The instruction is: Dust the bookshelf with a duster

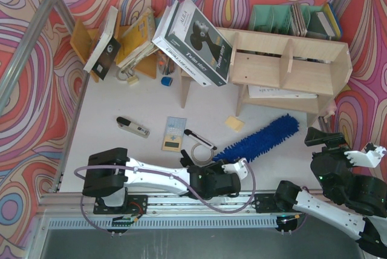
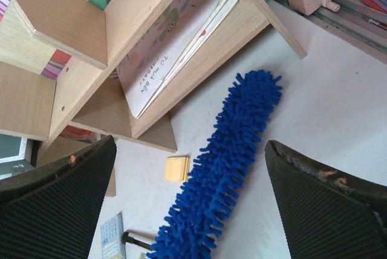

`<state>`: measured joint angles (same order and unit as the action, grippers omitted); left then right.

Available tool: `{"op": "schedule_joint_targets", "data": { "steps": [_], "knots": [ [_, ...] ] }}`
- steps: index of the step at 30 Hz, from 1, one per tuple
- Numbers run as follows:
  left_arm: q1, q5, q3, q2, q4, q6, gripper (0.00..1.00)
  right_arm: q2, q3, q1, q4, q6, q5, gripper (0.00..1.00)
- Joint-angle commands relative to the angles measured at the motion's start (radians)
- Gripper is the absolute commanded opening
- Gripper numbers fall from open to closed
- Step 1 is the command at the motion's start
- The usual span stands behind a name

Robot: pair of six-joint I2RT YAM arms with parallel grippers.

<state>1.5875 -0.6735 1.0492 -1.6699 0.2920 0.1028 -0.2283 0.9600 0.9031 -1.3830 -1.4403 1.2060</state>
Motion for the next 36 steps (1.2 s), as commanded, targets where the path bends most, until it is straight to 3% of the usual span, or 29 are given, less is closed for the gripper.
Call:
{"op": "schedule_joint_targets", "data": {
  "steps": [1,9,20,27,36],
  "knots": [
    [-0.040,-0.048,0.059,-0.034,-0.019,0.032,0.00,0.019,-0.010,0.005,-0.033,-0.017,0.017,0.99],
    [-0.051,-0.043,0.140,-0.087,-0.107,0.049,0.00,0.032,-0.012,0.004,-0.030,-0.018,0.015,0.99],
    [-0.070,-0.050,0.325,-0.247,-0.109,0.024,0.00,0.029,-0.012,0.004,-0.030,-0.018,0.017,0.99],
    [-0.079,-0.096,0.282,-0.221,-0.114,0.074,0.00,0.029,-0.011,0.004,-0.030,-0.020,0.017,0.99],
    [-0.086,-0.282,0.123,-0.056,-0.008,0.293,0.00,0.025,-0.012,0.004,-0.030,-0.020,0.017,0.99]
  ]
}}
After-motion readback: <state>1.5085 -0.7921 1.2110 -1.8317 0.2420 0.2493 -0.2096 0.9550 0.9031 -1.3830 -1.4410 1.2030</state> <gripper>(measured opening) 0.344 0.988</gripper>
